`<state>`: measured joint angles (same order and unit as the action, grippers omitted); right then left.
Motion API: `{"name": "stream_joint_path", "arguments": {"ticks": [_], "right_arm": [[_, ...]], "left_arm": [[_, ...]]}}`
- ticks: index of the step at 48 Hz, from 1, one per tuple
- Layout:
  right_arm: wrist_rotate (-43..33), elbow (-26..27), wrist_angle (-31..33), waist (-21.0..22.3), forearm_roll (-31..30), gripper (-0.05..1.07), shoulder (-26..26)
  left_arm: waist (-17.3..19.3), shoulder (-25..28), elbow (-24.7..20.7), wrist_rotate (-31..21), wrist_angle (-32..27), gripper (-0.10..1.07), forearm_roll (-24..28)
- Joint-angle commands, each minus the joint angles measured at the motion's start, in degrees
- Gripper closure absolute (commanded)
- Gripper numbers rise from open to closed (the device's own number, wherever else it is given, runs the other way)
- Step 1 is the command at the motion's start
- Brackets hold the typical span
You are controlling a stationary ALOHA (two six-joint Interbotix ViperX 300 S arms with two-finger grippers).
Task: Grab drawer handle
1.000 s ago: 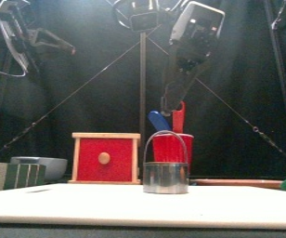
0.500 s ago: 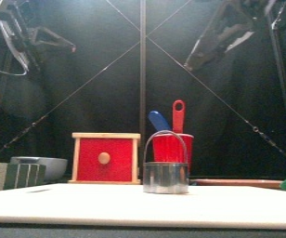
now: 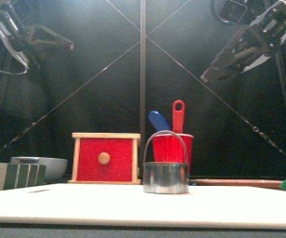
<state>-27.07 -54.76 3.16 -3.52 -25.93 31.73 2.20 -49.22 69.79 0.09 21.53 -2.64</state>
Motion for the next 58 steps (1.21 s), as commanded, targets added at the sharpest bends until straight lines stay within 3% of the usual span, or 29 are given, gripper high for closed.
{"name": "stream_joint_path", "arguments": {"ticks": [1, 10, 18, 37, 45, 52, 58], "right_arm": [[0.2, 0.5, -0.4, 0.5, 0.0, 0.19, 0.8], [-0.1, 0.4, -0.9, 0.9, 0.9, 0.19, 0.5], [-0.2, 1.4, -2.5, 0.7, 1.1, 0.19, -1.1], [0.6, 10.1, -11.8, -0.4, 3.3, 0.18, -12.0], [0.7, 15.9, -12.8, 1.6, 0.0, 0.20, -18.5], [0.8, 20.0, -14.0, 3.3, -3.3, 0.31, -23.3], [0.7, 23.0, -14.6, 5.1, -5.6, 0.51, -27.3]], "left_arm": [[-0.1, 0.3, -0.7, 0.1, 0.3, 0.91, 0.1], [0.4, 0.3, -1.1, 0.5, 0.8, 0.91, 0.3], [2.9, 0.4, -2.8, 0.7, 0.8, 0.89, 0.2], [3.9, 11.3, -7.8, 0.1, 2.6, 0.49, -1.2], [2.9, 12.7, -6.7, 0.2, 7.8, 0.45, -4.6], [0.8, 12.8, -4.2, 0.2, 12.5, 0.46, -7.8], [-2.2, 12.9, -1.7, 0.2, 14.9, 0.46, -10.1]]}}
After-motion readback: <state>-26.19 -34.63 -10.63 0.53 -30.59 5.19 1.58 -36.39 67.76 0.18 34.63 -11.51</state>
